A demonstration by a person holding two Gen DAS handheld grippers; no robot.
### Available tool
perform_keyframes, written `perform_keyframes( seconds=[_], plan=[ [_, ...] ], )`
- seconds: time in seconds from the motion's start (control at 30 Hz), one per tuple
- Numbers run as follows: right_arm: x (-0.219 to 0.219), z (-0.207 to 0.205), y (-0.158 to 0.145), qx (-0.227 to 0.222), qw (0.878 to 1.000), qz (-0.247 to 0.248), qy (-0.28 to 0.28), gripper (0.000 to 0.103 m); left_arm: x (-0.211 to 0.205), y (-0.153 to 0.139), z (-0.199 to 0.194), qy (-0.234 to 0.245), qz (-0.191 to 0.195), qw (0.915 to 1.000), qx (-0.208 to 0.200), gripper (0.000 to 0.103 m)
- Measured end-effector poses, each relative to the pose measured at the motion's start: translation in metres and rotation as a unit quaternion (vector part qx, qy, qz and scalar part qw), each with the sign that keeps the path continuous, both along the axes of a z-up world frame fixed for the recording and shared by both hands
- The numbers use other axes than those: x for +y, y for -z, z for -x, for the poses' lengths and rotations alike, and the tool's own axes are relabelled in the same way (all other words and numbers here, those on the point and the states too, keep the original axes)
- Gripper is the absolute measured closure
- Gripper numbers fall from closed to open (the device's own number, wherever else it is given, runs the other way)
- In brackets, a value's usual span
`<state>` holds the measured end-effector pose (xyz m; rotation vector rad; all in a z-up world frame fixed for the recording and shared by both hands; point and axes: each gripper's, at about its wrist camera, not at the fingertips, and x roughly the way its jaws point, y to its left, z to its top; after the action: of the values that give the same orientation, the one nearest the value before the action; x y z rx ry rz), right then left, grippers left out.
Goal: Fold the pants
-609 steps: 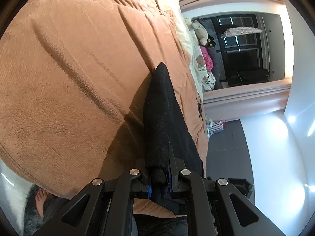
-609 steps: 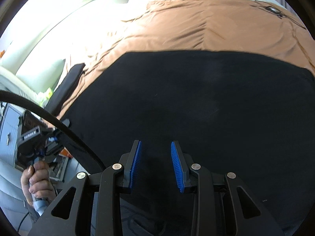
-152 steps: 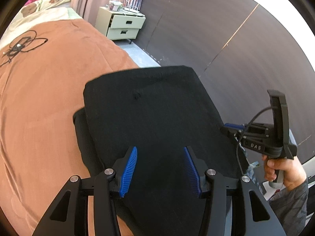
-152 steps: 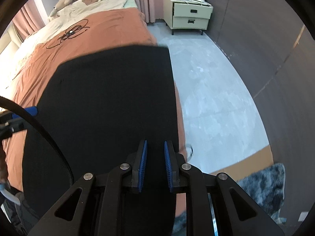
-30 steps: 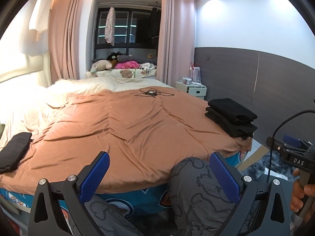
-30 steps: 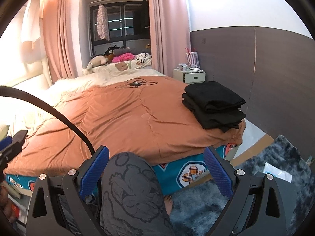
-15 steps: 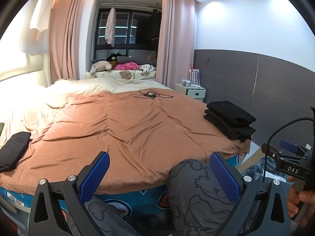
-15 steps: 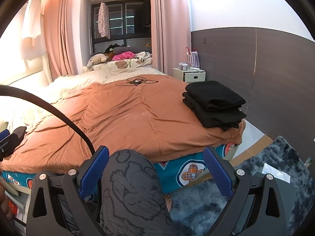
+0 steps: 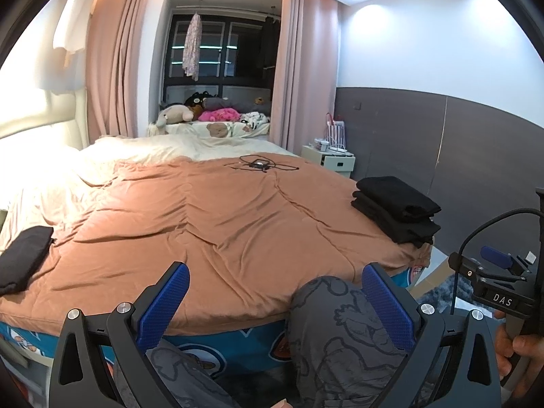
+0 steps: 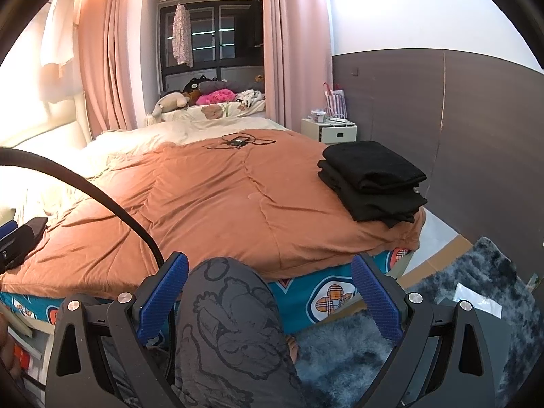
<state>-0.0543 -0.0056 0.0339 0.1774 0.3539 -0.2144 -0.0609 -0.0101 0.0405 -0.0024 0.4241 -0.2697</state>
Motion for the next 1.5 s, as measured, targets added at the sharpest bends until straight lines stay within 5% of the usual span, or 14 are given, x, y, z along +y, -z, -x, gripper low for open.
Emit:
perform_keyframes(
  seconds=[1.5],
  plan=[
    [0.015,0.002,-0.005,0.006,1.0,0.002,0.001,0.006,0.015,-0.005,0.019,-0.02,0.013,0.9996,-0.014,0.001]
  ],
)
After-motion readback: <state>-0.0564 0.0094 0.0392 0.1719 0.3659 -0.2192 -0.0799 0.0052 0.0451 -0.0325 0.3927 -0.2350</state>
